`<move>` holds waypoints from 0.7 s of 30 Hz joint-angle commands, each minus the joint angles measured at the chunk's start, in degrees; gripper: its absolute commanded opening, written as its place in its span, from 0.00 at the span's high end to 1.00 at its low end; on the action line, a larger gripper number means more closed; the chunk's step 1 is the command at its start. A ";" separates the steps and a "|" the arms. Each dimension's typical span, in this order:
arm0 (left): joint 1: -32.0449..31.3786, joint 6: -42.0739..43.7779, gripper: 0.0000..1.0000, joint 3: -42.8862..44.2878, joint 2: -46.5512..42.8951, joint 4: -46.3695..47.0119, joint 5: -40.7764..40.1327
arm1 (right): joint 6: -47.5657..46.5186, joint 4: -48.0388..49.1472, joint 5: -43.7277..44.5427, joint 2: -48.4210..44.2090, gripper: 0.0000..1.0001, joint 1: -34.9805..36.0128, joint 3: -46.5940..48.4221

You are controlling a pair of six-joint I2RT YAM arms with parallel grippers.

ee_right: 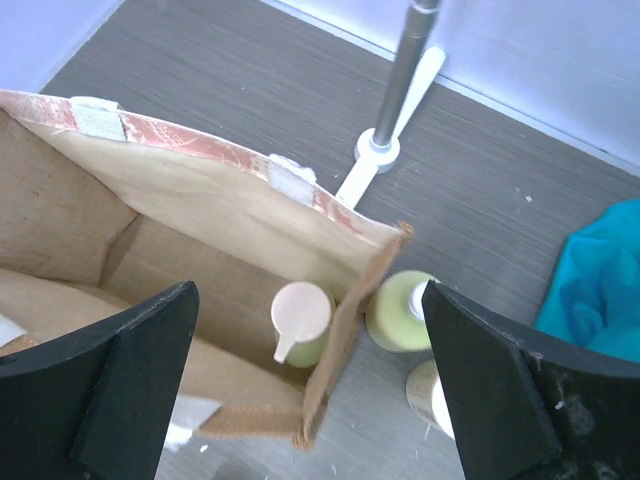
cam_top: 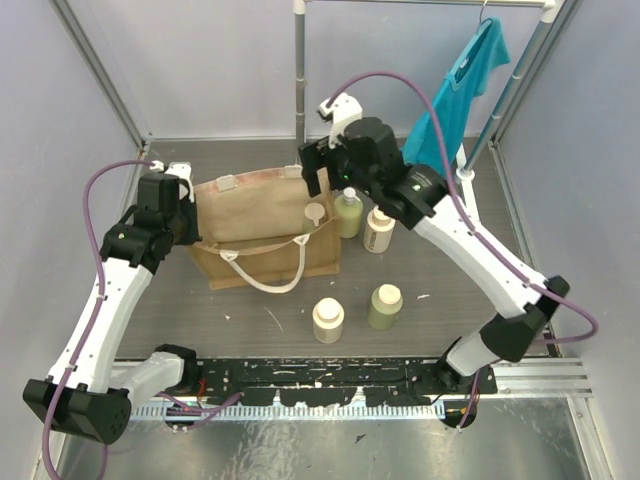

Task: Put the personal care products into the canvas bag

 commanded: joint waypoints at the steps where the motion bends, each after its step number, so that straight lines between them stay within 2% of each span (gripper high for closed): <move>1: 0.10 -0.17 0.92 2.83 -0.02 0.00 -0.52 | 4.86 -7.07 5.90 -5.91 0.01 -0.96 1.55; 5: 0.10 0.06 0.92 2.89 0.01 -0.08 -0.50 | 9.31 -13.93 9.15 -9.59 0.03 -2.04 -3.77; 9: 0.12 0.52 0.92 2.86 0.14 -0.07 -0.55 | 14.08 -14.75 7.98 -12.79 0.01 -5.45 -12.74; 15: 0.13 0.24 0.92 2.58 -0.47 0.21 -0.16 | 14.76 -10.19 4.62 -13.00 0.00 -11.64 -22.29; 21: 0.10 0.40 0.92 2.22 -0.74 0.30 -0.71 | 10.86 -6.87 3.11 -8.30 0.00 -15.94 -23.28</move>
